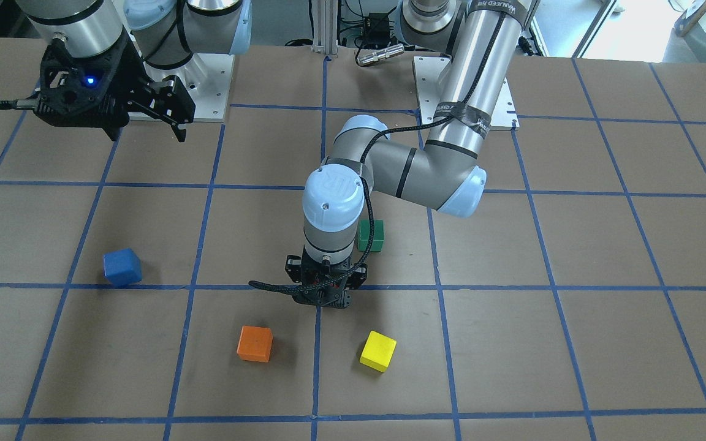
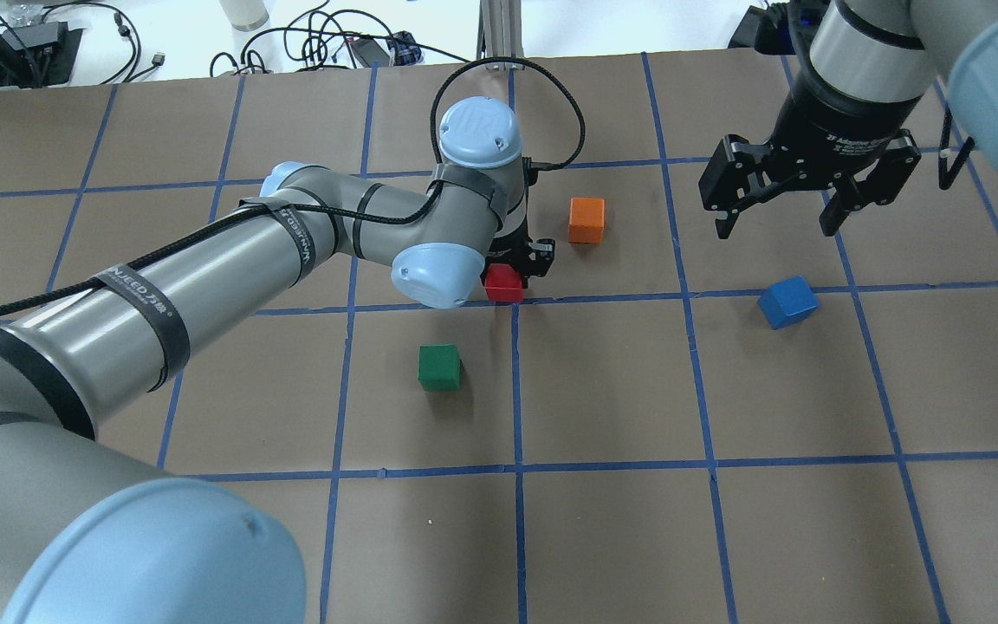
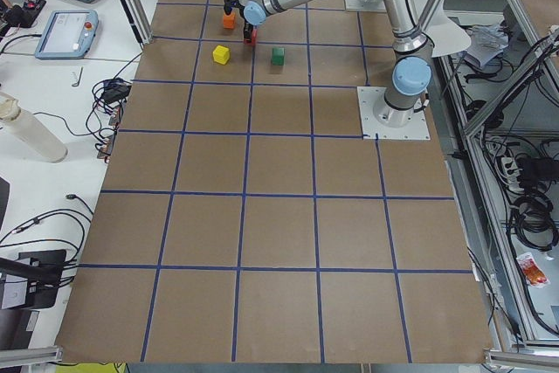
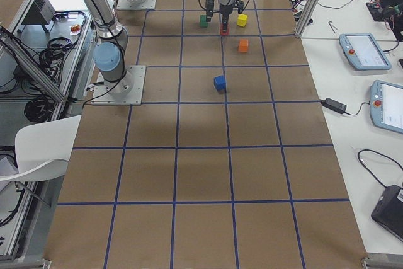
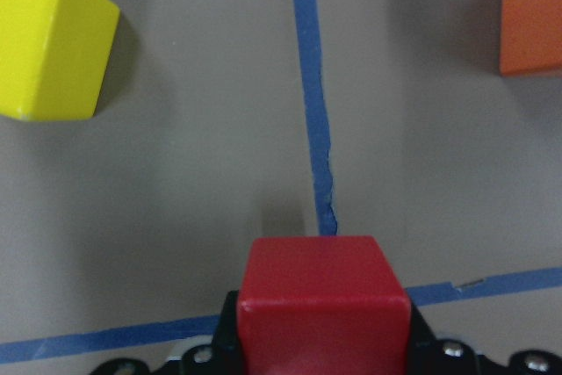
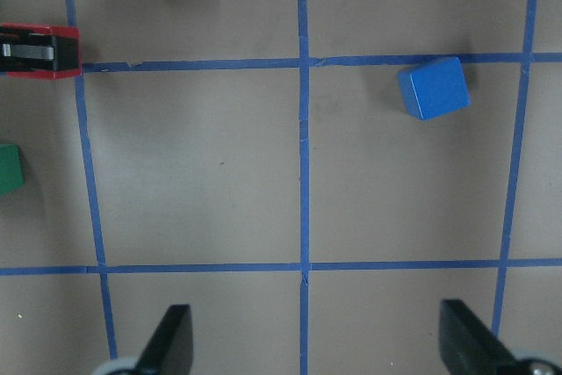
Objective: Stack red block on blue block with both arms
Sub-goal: 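Carry the red cube with the left gripper and set it beside the orange cube, then open the left gripper and lift away while the right arm moves toward the red cube, then lower the right gripper onto the red cube while the left arm withdraws, then close the right gripper on the red cube and lift it, then carry the red cube with the right gripper over the blue cube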
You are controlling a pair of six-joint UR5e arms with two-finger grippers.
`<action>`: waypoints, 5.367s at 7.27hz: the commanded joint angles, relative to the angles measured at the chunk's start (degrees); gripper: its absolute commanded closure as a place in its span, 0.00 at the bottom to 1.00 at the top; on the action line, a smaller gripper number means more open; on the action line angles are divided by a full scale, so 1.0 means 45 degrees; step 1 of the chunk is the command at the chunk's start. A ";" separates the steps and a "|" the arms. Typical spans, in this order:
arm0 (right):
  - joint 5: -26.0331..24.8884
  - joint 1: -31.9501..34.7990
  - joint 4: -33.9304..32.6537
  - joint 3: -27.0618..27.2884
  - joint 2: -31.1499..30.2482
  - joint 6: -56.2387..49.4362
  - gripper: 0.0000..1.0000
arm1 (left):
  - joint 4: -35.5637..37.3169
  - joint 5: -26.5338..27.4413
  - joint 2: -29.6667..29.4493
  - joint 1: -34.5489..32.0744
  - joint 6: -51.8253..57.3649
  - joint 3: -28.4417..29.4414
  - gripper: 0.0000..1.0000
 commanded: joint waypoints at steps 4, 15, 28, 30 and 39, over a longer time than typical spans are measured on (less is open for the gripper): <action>-0.0066 -0.0060 0.0089 0.0020 0.0121 -0.0022 0.00 | -0.1942 0.0020 0.1879 0.1347 0.1241 0.1142 0.00; 0.0129 0.3549 -0.8198 0.0431 0.5389 0.4002 0.00 | -1.0158 0.0021 0.3486 0.3360 0.2843 0.6659 0.00; 0.0128 0.4862 -1.0125 0.0411 0.7817 0.1382 0.63 | -0.9318 0.1251 0.4363 0.3439 0.3858 0.3866 0.00; 0.0129 0.4842 -0.9951 0.0391 0.7682 0.1365 1.00 | -0.9318 0.1271 0.4578 0.3419 0.3859 0.3515 0.00; -0.0086 -0.1632 -0.7128 0.4094 0.2215 -0.4440 1.00 | -0.9143 0.1115 0.4813 0.3595 0.3858 0.3259 0.00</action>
